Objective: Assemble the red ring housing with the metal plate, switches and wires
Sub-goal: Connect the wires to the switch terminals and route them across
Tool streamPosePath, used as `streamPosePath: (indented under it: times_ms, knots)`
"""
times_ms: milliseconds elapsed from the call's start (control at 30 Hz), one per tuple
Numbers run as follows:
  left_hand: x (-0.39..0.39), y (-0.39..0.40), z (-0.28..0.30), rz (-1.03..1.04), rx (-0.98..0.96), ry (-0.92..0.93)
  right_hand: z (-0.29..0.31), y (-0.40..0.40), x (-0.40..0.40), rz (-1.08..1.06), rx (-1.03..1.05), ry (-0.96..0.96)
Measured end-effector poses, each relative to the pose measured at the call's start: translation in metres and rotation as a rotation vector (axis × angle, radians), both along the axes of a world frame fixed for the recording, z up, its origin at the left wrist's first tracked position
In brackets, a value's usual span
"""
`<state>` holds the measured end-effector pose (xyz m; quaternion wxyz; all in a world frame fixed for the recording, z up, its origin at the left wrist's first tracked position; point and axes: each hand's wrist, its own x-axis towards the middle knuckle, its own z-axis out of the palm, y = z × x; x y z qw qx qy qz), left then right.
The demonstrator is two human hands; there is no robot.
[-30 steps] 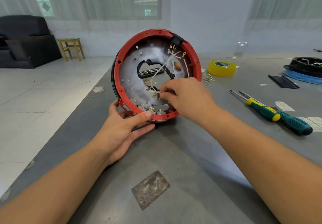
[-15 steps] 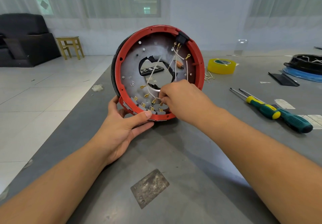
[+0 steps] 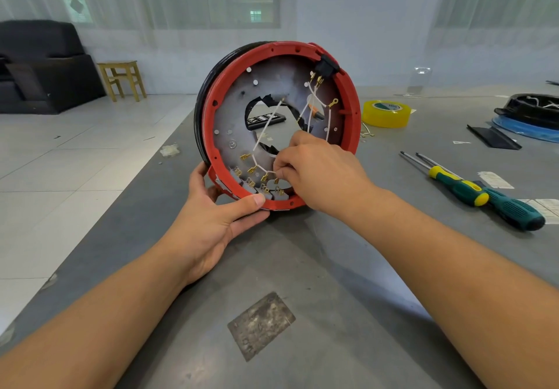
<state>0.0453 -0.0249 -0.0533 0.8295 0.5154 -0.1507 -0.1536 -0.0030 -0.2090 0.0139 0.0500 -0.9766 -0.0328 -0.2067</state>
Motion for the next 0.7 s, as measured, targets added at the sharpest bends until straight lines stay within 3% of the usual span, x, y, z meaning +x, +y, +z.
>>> streamPosePath:
  times_ms: [700]
  knots:
    - [-0.0033, 0.0011, 0.0074, -0.049, -0.079, -0.052, -0.0034, 0.0016, 0.0015, 0.01, 0.019, 0.011]
